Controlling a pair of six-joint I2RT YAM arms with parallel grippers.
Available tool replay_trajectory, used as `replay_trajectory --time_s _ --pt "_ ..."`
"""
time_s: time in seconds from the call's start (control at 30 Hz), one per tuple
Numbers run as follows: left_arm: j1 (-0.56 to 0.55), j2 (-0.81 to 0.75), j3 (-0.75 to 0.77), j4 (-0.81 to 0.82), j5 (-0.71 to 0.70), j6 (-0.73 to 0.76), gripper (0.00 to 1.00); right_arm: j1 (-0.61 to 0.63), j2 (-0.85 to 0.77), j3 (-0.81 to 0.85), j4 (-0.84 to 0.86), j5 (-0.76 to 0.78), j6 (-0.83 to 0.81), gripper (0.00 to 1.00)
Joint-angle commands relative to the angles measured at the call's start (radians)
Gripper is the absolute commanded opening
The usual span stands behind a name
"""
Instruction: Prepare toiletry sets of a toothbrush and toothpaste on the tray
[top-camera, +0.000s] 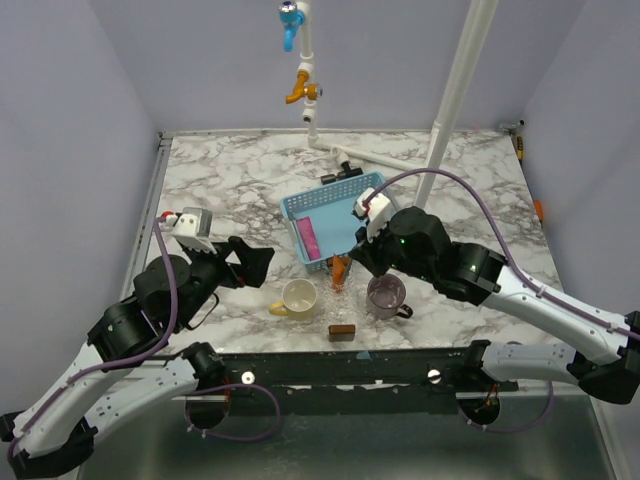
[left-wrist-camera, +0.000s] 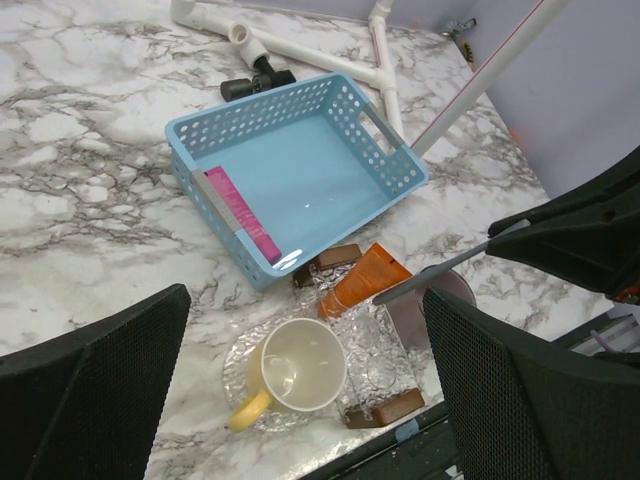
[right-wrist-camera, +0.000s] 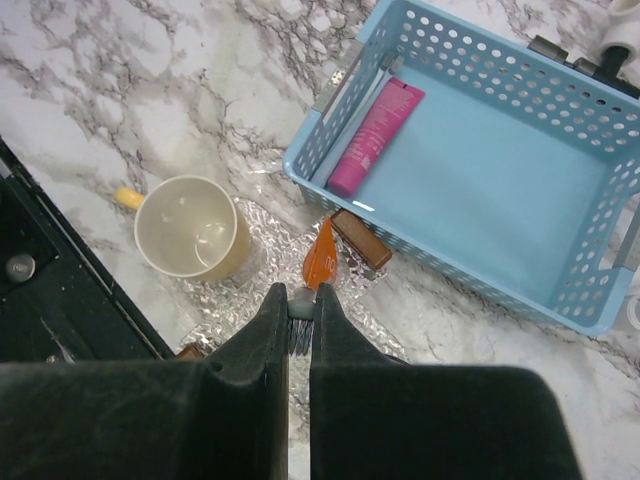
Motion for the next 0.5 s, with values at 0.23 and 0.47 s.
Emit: replay_trajectory --time_s 0.23,0.47 --pt "-0.005 0.019 0.041 -0.048 -0.062 0.008 0.99 0.009 0.038 0.031 -0.017 -0.087 0.012 0.0" --pt "-0.006 0.001 0.041 -0.047 -0.071 0.006 0.99 0.03 0.037 0.013 -0.03 -0.062 0.006 0.0"
